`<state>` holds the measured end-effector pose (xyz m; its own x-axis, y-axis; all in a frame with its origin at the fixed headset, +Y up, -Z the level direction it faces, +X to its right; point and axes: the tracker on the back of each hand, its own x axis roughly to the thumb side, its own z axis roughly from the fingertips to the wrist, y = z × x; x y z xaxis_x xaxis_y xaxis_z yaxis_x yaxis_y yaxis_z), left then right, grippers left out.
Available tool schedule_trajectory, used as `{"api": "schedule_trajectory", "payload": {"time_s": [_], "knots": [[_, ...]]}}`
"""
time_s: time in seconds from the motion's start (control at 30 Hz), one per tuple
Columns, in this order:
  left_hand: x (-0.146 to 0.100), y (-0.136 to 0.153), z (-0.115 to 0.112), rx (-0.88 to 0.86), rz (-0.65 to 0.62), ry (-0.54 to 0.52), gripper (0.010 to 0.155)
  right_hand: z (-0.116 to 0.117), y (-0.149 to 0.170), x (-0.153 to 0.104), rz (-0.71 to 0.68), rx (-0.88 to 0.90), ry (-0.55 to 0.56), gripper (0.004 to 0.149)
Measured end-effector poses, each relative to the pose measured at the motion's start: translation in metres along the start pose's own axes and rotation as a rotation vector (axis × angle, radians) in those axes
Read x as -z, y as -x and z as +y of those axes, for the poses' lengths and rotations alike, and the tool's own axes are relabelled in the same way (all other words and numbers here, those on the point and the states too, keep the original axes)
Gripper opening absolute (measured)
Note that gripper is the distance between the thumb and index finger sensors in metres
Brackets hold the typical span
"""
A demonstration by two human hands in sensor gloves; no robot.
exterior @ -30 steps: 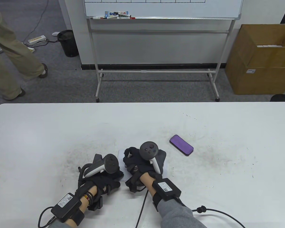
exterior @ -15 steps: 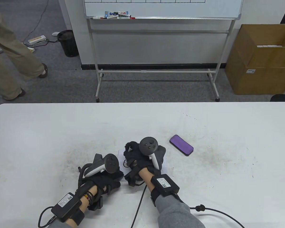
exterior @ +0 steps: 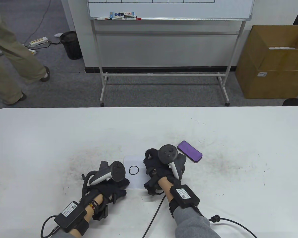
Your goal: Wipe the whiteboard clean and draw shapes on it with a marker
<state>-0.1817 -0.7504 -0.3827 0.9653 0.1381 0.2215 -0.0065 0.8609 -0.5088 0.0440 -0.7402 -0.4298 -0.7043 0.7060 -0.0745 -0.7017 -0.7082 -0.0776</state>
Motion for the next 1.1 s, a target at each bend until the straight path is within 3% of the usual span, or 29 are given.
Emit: {"api": "schedule_trajectory", "payload": {"time_s": [0.57,1.1], "knots": [[0.0,-0.001,-0.001,0.004,0.002,0.0,0.062,0.011,-0.016,-0.017,-0.034,-0.042,-0.099,0.047],[0.001,-0.001,-0.001,-0.001,0.004,0.001,0.061,-0.022,0.022,-0.017,0.081,0.018,-0.042,0.047]]}}
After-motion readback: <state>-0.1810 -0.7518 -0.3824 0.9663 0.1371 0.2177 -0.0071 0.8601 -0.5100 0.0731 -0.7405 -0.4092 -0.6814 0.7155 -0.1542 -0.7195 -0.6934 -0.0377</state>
